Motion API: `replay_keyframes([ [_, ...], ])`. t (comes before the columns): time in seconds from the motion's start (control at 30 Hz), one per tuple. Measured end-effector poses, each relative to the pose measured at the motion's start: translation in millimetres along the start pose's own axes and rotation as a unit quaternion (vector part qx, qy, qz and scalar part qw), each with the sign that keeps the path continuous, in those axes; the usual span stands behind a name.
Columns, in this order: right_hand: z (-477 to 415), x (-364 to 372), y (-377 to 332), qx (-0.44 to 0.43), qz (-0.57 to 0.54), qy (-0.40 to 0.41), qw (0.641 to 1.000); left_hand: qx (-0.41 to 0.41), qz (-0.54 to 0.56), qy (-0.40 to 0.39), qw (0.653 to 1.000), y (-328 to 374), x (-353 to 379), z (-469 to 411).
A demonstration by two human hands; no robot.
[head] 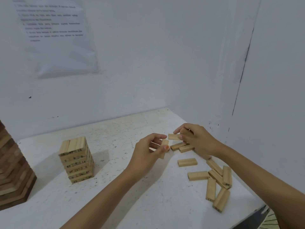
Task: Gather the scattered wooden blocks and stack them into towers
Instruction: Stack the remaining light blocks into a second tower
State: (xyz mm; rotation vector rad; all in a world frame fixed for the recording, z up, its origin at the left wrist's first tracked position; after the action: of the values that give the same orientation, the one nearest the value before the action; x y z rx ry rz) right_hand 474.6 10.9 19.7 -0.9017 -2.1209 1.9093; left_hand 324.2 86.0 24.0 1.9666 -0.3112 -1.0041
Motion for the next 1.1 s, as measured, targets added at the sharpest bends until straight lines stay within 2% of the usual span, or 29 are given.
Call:
replay_keyframes([
  [0.13, 13, 40, -16, 0.006, -0.038, -0.052, 0.998, -0.017, 0.001, 0.032, 0.999, -10, -25, 22],
  [0.5, 27, 118, -29, 0.033, -0.139, -0.065, 0.988, -0.077, -0.022, 0.077, 0.994, -40, -88, 82],
  [0.83, 39, 202, -33, 0.053, -0.2, -0.185, 0.961, -0.165, 0.014, 0.083, 0.983, -79, -125, 130],
  [0.97, 42, 218, -36, 0.041, -0.188, -0.197, 0.961, -0.177, 0.019, 0.085, 0.98, -84, -130, 138],
  [1.1, 47, 224, -37, 0.017, -0.115, -0.185, 0.976, -0.19, 0.006, 0.113, 0.975, -87, -130, 145],
])
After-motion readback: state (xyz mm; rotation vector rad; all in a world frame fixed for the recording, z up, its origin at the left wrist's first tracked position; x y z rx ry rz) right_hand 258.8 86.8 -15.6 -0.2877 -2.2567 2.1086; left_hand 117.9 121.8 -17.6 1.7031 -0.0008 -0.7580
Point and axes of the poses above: each hand's wrist, its own z-axis away from the middle knuckle, its own x-axis out of the palm, y = z × x, the point moved 10 cm from there along -z, towards the middle knuckle, and after that the axes turned 13 degrees about -z, right-handed, at the moved point
